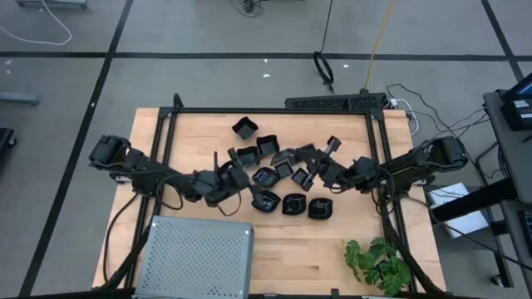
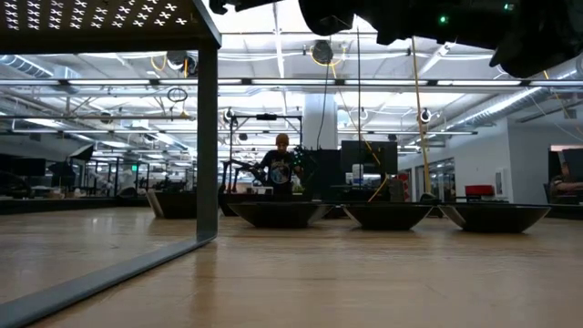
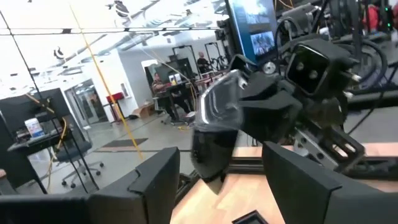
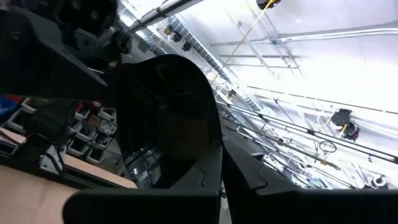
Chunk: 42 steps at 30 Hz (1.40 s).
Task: Pick & Place Mini shaped plates
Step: Put the leaf-shaped plate on the shelf
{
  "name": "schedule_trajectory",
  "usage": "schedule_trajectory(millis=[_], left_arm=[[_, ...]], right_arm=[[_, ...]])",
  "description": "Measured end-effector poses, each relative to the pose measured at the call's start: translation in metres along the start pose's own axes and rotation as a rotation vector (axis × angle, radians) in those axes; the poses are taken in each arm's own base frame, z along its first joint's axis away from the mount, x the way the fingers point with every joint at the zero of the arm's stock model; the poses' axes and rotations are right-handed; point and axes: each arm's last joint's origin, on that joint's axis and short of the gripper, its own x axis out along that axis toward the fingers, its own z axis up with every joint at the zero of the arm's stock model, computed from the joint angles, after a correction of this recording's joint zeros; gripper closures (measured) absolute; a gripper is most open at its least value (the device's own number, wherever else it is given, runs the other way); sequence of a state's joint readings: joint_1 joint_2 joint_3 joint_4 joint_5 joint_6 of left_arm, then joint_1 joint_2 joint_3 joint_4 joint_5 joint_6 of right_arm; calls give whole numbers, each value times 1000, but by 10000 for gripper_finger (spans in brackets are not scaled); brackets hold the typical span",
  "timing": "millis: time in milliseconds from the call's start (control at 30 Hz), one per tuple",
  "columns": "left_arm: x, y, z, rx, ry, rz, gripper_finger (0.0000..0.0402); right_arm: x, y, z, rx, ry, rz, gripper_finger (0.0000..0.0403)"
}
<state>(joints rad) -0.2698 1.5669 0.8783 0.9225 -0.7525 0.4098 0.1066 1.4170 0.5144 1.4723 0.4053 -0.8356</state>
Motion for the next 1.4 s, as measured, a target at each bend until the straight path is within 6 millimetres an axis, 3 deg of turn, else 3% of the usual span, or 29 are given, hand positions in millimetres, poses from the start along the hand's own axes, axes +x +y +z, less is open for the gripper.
schedule_trajectory(millis=[333, 467, 867, 1133, 1400], left_arm=[[8, 11, -1, -67, -11, 44, 182], [13, 16, -4, -124, -8, 64, 204], [10, 12, -1, -140, -32, 3, 389], [-2, 2, 11, -47, -97, -69, 381], [-45, -1, 55, 42, -157, -57, 392]], right_arm=[[1, -1, 3, 11, -53, 11, 403], [1, -1, 3, 9, -48, 15, 403], [1, 0, 2, 11, -37, 20, 403], [-2, 5, 7, 52, -46, 50, 393], [-12, 17, 19, -8, 26, 24, 371]])
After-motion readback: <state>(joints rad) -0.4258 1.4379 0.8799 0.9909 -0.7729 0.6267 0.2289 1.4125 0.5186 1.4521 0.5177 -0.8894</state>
